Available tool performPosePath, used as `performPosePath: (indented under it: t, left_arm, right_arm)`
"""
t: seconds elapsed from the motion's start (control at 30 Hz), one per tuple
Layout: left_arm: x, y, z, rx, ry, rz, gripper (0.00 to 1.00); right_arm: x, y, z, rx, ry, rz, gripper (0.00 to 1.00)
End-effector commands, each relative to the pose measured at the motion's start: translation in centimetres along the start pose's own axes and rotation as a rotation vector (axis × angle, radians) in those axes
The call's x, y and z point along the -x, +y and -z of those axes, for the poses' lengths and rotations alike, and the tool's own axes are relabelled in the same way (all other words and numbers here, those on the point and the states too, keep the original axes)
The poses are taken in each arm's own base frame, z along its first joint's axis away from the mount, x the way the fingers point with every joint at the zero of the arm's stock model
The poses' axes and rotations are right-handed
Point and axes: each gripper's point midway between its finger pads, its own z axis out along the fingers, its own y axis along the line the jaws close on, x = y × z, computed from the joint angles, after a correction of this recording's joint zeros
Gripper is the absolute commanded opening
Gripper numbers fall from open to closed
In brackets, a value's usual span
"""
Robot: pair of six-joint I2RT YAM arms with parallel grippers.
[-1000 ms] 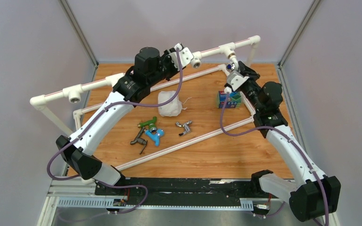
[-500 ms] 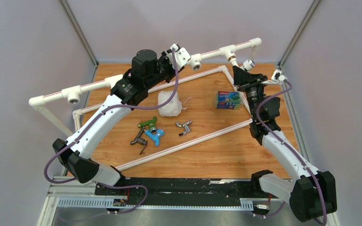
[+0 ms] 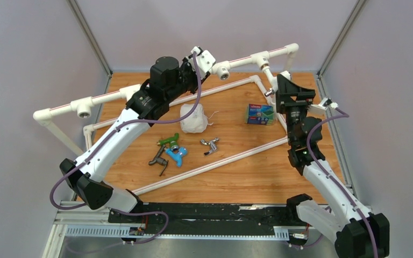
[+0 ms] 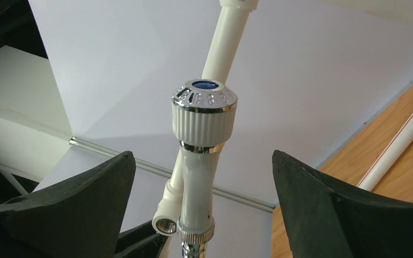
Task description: Install the water faucets
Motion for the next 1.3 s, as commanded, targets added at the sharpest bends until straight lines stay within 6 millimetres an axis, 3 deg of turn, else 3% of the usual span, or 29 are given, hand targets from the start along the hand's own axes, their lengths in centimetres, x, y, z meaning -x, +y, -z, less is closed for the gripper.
performPosePath:
  t: [0.0,0.13,0.33,0.53,0.67,0.77,0.9,1.0,1.17,1.27]
  left_arm:
    - [-4.7,-1.2,0.6,0.024,0.198,0.149,0.00]
    - [-4.6,-0.9,0.4,0.034,0.216,0.168,0.00]
    - [-5.0,-1.3,0.3,0.021,0.240,0.187,0.00]
    - [-5.5,-1.3,0.5,0.024,0.263,0.190,0.00]
    - [-5.6,-1.4,0.6,0.022,0.269,0.186,0.00]
    - [-5.5,-1.3,0.6,0.021,0.267,0.185,0.00]
    - [-5.2,-1.4,0.7,0.016,0.259,0.189,0.00]
    - [-5.2,-1.5,0.6,0.012,0.257,0.191,0.00]
    - [-5.1,-1.4,0.6,0.015,0.258,0.189,0.00]
    - [-5.1,-1.4,0.5,0.014,0.256,0.188,0.00]
  right_arm:
    - [2.5,0.4,2.2,0.018,-0.089,0.125,1.00]
    - [3.3,0.2,4.0,-0.001,-0.077,0.359,1.00]
    - [5.0,-0.2,5.9,-0.066,0.005,0.953,1.00]
    - [4.7,1.5,6.6,0.185,0.112,1.698,1.00]
    - [5.1,2.7,6.2,0.308,0.110,2.133,1.00]
    - [4.2,3.4,5.7,0.457,0.118,2.462,1.00]
    - [3.4,4.9,4.7,0.584,0.084,2.671,1.00]
    - [3.2,4.3,3.3,0.607,0.103,2.863,1.00]
    - [2.5,4.2,0.8,0.634,0.139,2.976,0.98]
    - [2.3,3.9,-0.5,0.619,0.159,2.990,0.91]
